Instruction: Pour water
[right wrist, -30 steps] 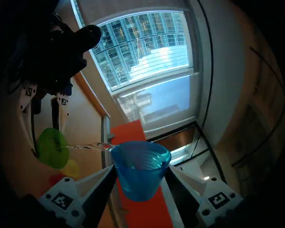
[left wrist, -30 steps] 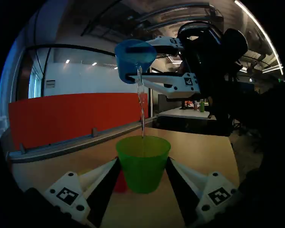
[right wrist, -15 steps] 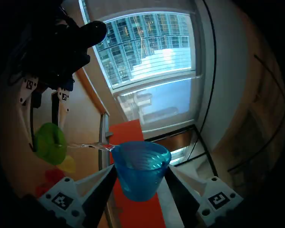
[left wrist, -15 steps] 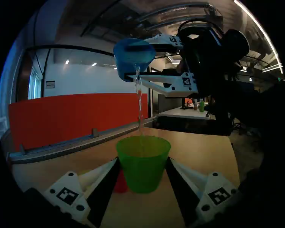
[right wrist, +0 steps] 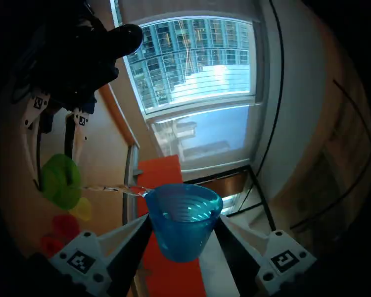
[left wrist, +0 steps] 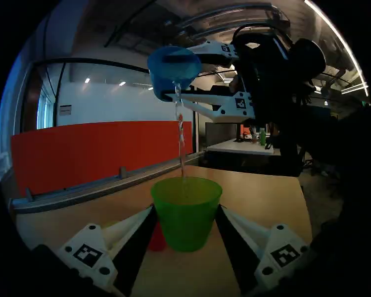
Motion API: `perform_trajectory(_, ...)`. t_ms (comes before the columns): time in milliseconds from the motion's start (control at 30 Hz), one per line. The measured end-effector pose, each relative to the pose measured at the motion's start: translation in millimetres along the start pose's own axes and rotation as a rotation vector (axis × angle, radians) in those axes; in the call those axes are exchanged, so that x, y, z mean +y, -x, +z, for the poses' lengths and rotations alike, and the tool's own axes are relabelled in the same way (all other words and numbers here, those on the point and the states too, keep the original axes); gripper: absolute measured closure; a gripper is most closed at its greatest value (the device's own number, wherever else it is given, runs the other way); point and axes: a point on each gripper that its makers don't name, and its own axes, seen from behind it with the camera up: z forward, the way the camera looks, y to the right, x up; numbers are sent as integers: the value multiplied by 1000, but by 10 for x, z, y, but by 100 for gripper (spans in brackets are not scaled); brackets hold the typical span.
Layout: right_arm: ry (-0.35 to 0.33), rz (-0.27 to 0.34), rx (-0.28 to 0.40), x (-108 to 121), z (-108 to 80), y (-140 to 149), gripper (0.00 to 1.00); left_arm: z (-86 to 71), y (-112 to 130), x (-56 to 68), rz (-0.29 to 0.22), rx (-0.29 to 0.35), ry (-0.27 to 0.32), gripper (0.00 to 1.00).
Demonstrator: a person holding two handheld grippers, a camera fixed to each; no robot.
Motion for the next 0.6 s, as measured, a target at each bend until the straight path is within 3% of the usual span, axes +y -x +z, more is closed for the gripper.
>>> perform_trajectory(600,14,-83,-9,53,20,5,14,32,8,42,4,-5,7,19)
